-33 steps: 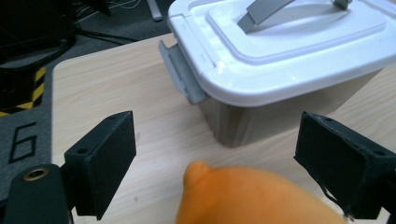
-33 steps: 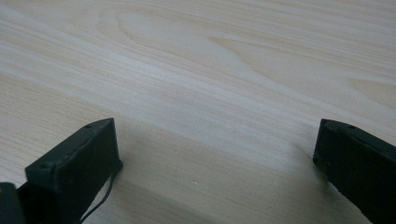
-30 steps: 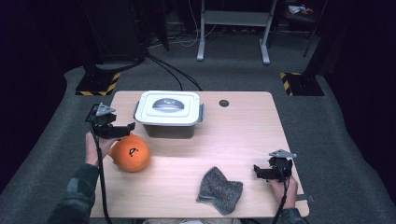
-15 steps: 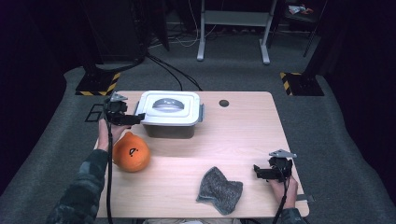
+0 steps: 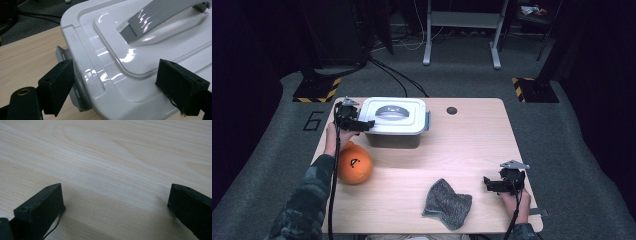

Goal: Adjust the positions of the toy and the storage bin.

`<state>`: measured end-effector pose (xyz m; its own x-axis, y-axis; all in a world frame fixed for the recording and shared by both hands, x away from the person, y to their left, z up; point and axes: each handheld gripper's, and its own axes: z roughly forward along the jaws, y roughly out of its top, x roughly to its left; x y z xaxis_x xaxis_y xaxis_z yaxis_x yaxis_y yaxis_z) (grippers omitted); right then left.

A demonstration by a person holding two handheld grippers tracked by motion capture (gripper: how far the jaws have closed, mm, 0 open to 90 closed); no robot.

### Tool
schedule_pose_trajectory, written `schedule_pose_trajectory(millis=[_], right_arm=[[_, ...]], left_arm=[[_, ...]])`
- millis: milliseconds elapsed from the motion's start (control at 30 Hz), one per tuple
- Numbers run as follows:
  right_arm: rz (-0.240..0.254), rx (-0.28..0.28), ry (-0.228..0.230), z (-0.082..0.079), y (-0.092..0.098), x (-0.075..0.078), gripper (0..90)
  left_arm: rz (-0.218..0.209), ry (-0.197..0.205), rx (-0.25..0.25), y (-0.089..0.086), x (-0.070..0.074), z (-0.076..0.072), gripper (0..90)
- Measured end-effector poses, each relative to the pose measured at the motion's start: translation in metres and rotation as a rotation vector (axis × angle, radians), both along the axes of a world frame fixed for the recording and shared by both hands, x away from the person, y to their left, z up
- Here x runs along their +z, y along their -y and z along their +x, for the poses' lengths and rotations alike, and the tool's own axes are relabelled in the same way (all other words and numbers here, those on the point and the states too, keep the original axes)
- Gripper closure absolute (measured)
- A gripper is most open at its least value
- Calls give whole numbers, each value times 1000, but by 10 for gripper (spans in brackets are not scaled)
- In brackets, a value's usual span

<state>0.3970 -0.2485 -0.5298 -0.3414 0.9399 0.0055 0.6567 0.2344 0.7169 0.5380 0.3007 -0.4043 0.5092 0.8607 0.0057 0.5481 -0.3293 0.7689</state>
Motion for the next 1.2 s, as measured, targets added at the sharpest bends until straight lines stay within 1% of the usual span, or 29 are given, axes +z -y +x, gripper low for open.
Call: schedule_pose_trajectory(millis=[33,67,200,267,333,367,400,433,467,500,533,567,633,667,700,733,767,833,867,900,967,1000,1033,1100,1133,1167,1200], right_arm=[[0,0,0,0,0,0,0],[-1,1,0,0,0,0,0],[-2,3,0,0,0,0,0],[-2,3,0,0,0,0,0],[0,0,0,0,0,0,0],[1,-2,0,0,0,0,0],[0,-1,0,0,0,0,0],[1,-3,1,0,0,0,0],[1,-3,1,0,0,0,0],[0,-1,0,0,0,0,0],[3,-3,1,0,0,0,0],[0,0,0,0,0,0,0],[1,0,0,0,0,0,0],[2,-2,1,0,0,0,0],[1,-1,1,0,0,0,0],[1,-2,1,0,0,0,0],[-3,2,1,0,0,0,0],[2,-2,1,0,0,0,0],[-5,4,2,0,1,0,0],[1,-1,1,0,0,0,0],[1,-1,1,0,0,0,0],[1,-1,1,0,0,0,0],[0,1,1,0,0,0,0],[1,-2,1,0,0,0,0],[-6,5,2,0,1,0,0],[1,-1,1,0,0,0,0],[0,0,1,0,0,0,0]], left_arm=[[-9,-4,-9,1,0,0,150],[5,-1,-13,2,0,0,147],[7,2,-14,4,1,2,148],[6,0,-25,4,1,2,148],[19,-8,-37,5,2,3,148],[13,-3,-36,7,1,3,148],[19,-6,-48,8,2,3,148],[12,0,-45,9,1,3,149],[23,-6,-57,10,2,3,149],[15,1,-55,12,1,3,149],[15,0,-59,14,1,3,149],[26,-6,-72,15,2,3,150],[21,-4,-77,18,2,4,149],[40,-6,-91,19,3,4,149],[41,-6,-96,21,3,3,150],[28,-3,-91,23,2,3,149],[36,-5,-101,24,3,3,149],[32,-7,-112,26,2,3,149],[18,-6,-105,28,2,3,149],[28,-8,-112,29,2,3,149],[27,-10,-123,31,2,3,149],[19,-6,-117,33,2,2,149],[27,-11,-130,33,2,2,149],[20,-9,-132,36,2,2,149],[19,-9,-133,38,2,2,148],[28,-10,-140,38,2,1,148],[25,-11,-140,39,2,1,148]])
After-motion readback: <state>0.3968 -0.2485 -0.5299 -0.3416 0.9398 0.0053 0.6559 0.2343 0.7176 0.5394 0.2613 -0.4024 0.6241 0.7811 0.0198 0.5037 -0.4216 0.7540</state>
